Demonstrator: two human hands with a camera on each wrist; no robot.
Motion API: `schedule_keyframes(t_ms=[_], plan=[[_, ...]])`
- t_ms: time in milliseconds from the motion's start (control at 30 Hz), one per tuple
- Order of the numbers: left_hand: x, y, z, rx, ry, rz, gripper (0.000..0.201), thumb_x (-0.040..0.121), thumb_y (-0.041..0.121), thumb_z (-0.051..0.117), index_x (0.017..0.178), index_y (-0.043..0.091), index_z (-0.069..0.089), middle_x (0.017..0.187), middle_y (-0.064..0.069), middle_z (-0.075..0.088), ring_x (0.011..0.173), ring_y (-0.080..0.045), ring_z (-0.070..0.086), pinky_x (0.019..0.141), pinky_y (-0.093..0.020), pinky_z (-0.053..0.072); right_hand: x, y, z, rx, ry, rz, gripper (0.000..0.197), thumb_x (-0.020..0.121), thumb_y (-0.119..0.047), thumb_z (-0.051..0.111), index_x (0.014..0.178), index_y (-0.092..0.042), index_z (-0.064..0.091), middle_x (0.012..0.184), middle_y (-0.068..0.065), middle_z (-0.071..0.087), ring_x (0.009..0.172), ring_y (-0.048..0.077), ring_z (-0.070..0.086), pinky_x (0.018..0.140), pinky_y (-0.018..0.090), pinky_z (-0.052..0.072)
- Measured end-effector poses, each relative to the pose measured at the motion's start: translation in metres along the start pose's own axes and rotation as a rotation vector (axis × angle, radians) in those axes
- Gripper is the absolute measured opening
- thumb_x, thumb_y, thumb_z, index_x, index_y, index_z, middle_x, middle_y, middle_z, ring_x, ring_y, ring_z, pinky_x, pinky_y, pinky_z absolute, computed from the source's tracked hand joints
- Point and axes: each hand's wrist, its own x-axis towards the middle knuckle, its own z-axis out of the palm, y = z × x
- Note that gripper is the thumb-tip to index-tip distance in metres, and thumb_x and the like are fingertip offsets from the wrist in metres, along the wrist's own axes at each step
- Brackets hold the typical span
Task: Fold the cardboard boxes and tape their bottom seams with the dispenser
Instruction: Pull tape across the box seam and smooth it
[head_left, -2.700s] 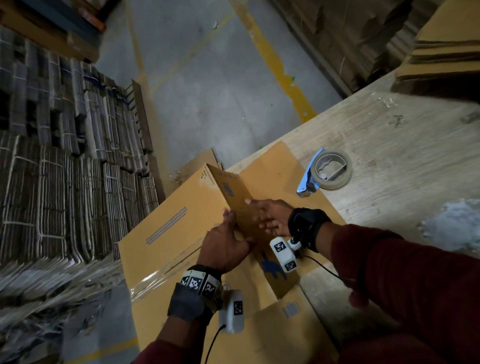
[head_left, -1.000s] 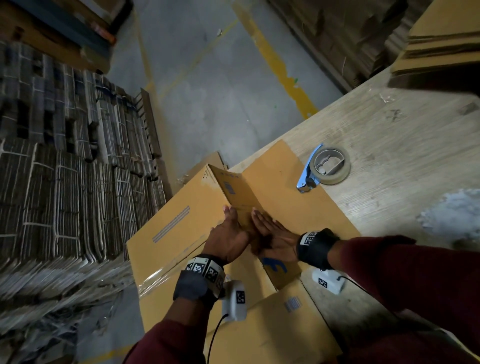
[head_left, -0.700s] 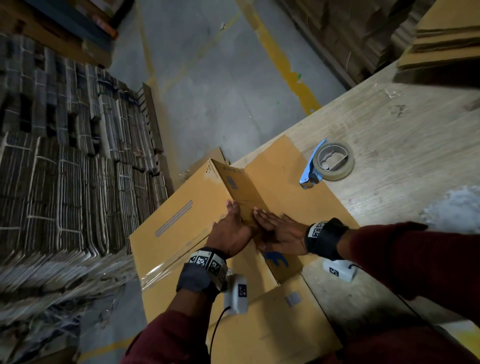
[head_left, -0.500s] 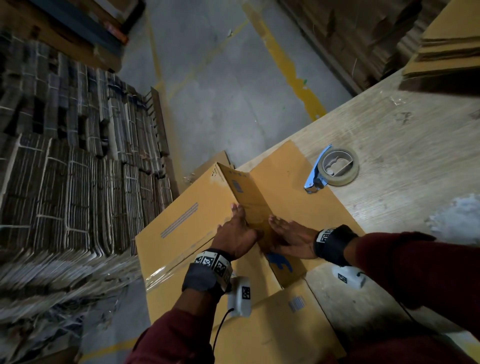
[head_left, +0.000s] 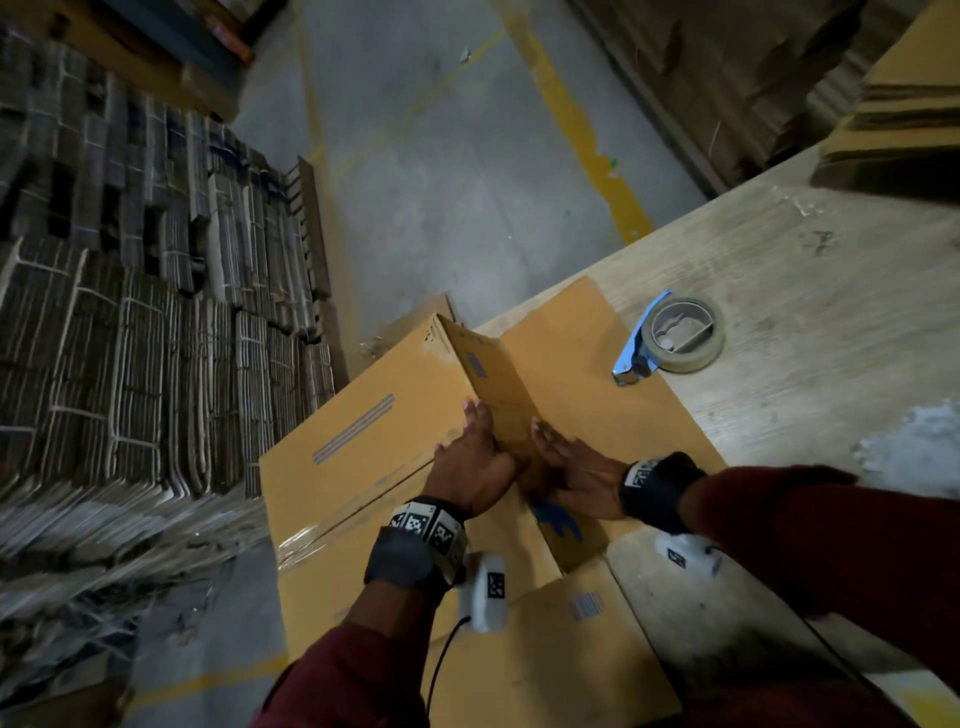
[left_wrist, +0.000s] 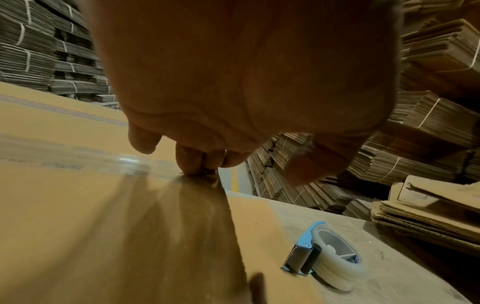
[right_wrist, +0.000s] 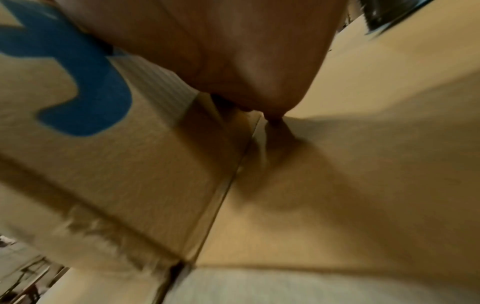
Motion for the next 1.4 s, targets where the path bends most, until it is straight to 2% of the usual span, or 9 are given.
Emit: schedule_keyframes(t_ms=[200, 367, 500, 633, 800, 1033, 1167, 1300, 1400], plan=[[0.001, -0.008, 0.002, -0.029, 0.006, 0.046, 0.109, 0.078, 0.061, 0.044, 0.165, 0.020, -0.007, 0.172, -0.001, -0.015, 0.156, -0.032, 0.022, 0.126, -0.058, 0.004, -0.008, -0.023, 0.010, -0.016, 0.066, -0.080, 0.112, 0.079, -0.092, 0.002, 0.159, -0.017, -0.020, 0.165, -0.005, -0.030, 0.155, 0.011, -0.015, 0.122, 0.048, 0.004], [-0.004, -0.010, 0.001, -0.028, 0.006, 0.078, 0.111, 0.076, 0.060, 0.044, 0.166, 0.020, -0.006, 0.172, -0.002, -0.016, 0.157, -0.032, 0.019, 0.124, -0.059, 0.002, -0.018, -0.001, 0.009, -0.025, 0.023, 0.118, 0.134, 0.059, -0.103, -0.011, 0.162, -0.017, -0.010, 0.170, 0.000, -0.009, 0.156, 0.012, -0.001, 0.127, 0.039, 0.002], [-0.003, -0.020, 0.002, -0.074, 0.029, 0.129, 0.108, 0.084, 0.061, 0.051, 0.165, 0.017, -0.006, 0.172, -0.004, -0.013, 0.157, -0.032, 0.019, 0.124, -0.061, 0.001, -0.031, -0.039, -0.016, 0.033, 0.280, 0.025, 0.069, 0.103, -0.061, 0.033, 0.158, -0.021, 0.025, 0.159, -0.002, 0.031, 0.147, 0.012, 0.028, 0.111, 0.002, 0.006], [-0.019, -0.049, -0.003, -0.301, 0.194, 0.212, 0.098, 0.095, 0.051, 0.060, 0.166, 0.014, 0.002, 0.173, -0.004, 0.006, 0.157, -0.024, 0.021, 0.126, -0.057, 0.001, -0.022, -0.085, -0.032, -0.133, 0.542, -0.065, 0.080, 0.096, -0.069, 0.027, 0.145, -0.013, 0.054, 0.150, 0.004, 0.051, 0.139, 0.022, 0.048, 0.114, 0.027, 0.033], [-0.055, -0.162, -0.025, -0.780, 0.425, 0.277, 0.082, 0.081, 0.042, 0.064, 0.157, 0.022, 0.042, 0.157, 0.005, 0.047, 0.139, -0.009, 0.050, 0.114, -0.036, 0.045, 0.000, -0.180, -0.014, -0.283, 0.562, -0.232, 0.042, 0.099, -0.049, 0.049, 0.123, -0.023, 0.072, 0.132, -0.007, 0.066, 0.125, 0.013, 0.057, 0.109, 0.031, 0.043], [-0.090, -0.397, -0.034, -1.288, 0.780, 0.137, 0.042, 0.080, 0.025, 0.070, 0.121, 0.017, 0.074, 0.113, 0.007, 0.077, 0.106, -0.004, 0.071, 0.091, -0.024, 0.055, 0.114, -0.298, 0.091, -0.404, 0.426, -0.356, 0.034, 0.094, -0.051, 0.057, 0.113, -0.030, 0.076, 0.121, -0.019, 0.068, 0.121, 0.000, 0.059, 0.105, 0.025, 0.045], [-0.081, -0.494, -0.004, -1.713, 0.636, -0.044, 0.021, 0.100, 0.009, 0.056, 0.111, 0.011, 0.074, 0.108, -0.009, 0.078, 0.095, -0.024, 0.073, 0.073, -0.030, 0.047, 0.179, -0.335, 0.147, -0.541, 0.225, -0.310, 0.042, 0.095, -0.047, 0.049, 0.127, -0.029, 0.070, 0.136, -0.013, 0.063, 0.133, 0.006, 0.052, 0.112, 0.027, 0.041], [-0.066, -0.532, 0.026, -1.998, 0.455, -0.141, 0.026, 0.101, 0.018, 0.050, 0.107, 0.012, 0.074, 0.112, -0.008, 0.078, 0.102, -0.024, 0.072, 0.085, -0.033, 0.049, 0.222, -0.355, 0.172, -0.756, 0.037, -0.176, 0.063, 0.086, -0.025, 0.054, 0.149, -0.023, 0.050, 0.164, -0.006, 0.029, 0.152, 0.017, 0.027, 0.122, 0.021, 0.015], [-0.048, -0.533, 0.038, -2.099, 0.344, -0.141, 0.026, 0.097, 0.028, 0.055, 0.117, 0.021, 0.070, 0.122, -0.003, 0.075, 0.116, -0.020, 0.067, 0.100, -0.041, 0.049, 0.236, -0.363, 0.187, -0.837, -0.028, -0.037, 0.078, 0.091, -0.044, 0.040, 0.162, -0.023, 0.017, 0.168, -0.008, -0.010, 0.156, 0.014, -0.007, 0.127, 0.036, 0.008]])
